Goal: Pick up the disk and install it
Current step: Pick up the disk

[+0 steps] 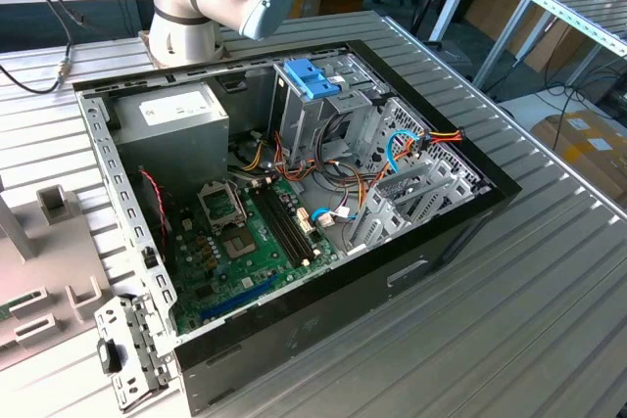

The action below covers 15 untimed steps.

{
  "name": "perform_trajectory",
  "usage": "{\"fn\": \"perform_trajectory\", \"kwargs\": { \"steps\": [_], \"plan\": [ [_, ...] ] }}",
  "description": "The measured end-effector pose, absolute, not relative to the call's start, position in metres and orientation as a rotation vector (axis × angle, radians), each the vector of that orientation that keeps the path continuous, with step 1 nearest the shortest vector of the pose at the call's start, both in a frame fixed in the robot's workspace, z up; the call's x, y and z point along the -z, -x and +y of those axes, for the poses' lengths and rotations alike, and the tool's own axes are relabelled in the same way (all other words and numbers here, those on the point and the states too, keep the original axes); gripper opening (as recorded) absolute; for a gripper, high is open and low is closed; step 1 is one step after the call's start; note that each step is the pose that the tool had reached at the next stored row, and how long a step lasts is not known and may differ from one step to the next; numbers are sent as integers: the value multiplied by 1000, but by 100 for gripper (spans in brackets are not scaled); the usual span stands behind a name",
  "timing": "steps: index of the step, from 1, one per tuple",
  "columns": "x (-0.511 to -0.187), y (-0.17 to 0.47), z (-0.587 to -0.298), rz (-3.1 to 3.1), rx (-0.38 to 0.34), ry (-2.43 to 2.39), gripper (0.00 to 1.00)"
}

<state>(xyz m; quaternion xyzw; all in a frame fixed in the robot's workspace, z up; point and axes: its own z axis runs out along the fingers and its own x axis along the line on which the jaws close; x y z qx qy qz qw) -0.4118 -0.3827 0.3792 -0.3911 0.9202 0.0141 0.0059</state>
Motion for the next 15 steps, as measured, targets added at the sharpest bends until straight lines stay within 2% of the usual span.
{"fn": "perform_trajectory", "kwargs": {
  "steps": [15],
  "plan": [
    [-379, 412, -383, 2809, -45, 1383, 11]
  ]
}}
